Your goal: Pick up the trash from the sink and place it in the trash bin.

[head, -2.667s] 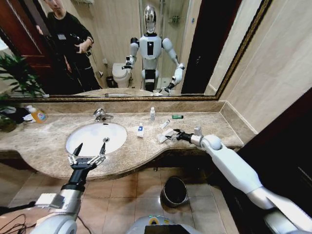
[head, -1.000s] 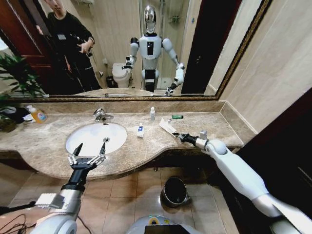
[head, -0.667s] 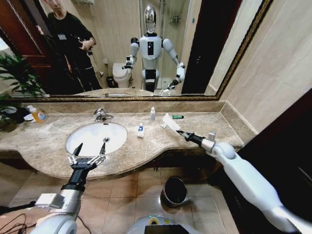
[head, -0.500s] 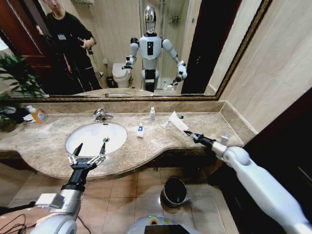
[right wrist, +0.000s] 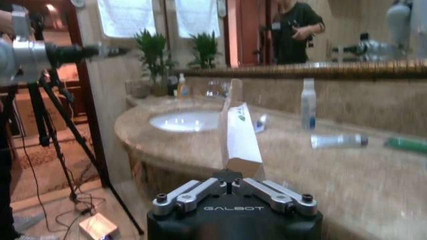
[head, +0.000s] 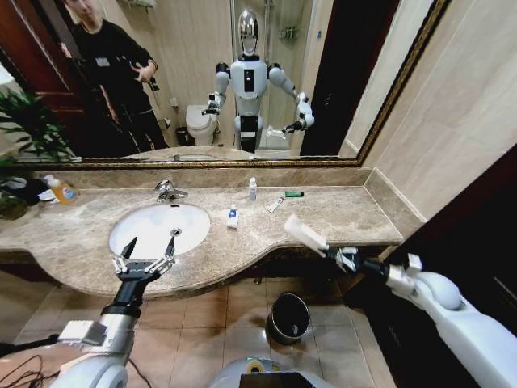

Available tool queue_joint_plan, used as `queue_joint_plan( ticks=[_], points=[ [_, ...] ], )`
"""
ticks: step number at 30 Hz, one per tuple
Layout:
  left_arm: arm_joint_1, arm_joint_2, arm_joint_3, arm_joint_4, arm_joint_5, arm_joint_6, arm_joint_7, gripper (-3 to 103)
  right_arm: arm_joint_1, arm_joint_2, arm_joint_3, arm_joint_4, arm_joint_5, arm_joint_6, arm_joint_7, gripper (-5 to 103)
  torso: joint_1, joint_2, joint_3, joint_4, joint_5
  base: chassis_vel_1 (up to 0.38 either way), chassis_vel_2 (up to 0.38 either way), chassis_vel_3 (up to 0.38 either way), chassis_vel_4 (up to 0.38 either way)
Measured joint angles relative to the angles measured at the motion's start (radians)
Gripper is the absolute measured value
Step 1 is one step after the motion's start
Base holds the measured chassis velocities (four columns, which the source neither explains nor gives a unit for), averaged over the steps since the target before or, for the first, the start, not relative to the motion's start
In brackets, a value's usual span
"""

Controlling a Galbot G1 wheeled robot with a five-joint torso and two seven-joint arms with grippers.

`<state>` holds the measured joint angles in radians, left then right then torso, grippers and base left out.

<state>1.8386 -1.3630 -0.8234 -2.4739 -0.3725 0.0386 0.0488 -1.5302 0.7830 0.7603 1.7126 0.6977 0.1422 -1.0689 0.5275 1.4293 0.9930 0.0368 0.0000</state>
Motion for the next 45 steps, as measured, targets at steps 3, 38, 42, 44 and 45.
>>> queue_joint_plan(
  ticks=[3, 38, 42, 44, 45],
  points=[
    [0.0, 0.0, 0.0, 0.0, 0.0, 0.0, 0.0, 100, -0.042, 0.071, 0.017, -0.058, -0.095, 0.043, -0.016, 0, 0.0, 0.0, 0.0, -0.0001, -0.0002, 0.0, 0.0, 0.0, 0.0],
    [0.0, 0.0, 0.0, 0.0, 0.0, 0.0, 0.0, 100, 0.153, 0.564, -0.147, -0.68, -0.907, 0.162, 0.72, 0, 0.0, 0.0, 0.0, 0.0001, -0.0001, 0.0, 0.0, 0.0, 0.0],
    [0.0, 0.0, 0.0, 0.0, 0.0, 0.0, 0.0, 100, 0.159, 0.575, -0.154, -0.691, -0.909, 0.168, 0.718, 0, 0.0, 0.0, 0.0, 0.0, -0.0001, 0.0, 0.0, 0.0, 0.0],
    [0.0, 0.0, 0.0, 0.0, 0.0, 0.0, 0.0, 100, 0.159, 0.582, -0.159, -0.692, -0.909, 0.172, 0.711, 3, 0.0, 0.0, 0.0, 0.0, -0.0001, 0.0, 0.0, 0.0, 0.0],
    [0.0, 0.0, 0.0, 0.0, 0.0, 0.0, 0.0, 100, 0.159, 0.582, -0.159, -0.692, -0.909, 0.172, 0.711, 3, 0.0, 0.0, 0.0, 0.0, -0.0001, 0.0, 0.0, 0.0, 0.0]
  ],
)
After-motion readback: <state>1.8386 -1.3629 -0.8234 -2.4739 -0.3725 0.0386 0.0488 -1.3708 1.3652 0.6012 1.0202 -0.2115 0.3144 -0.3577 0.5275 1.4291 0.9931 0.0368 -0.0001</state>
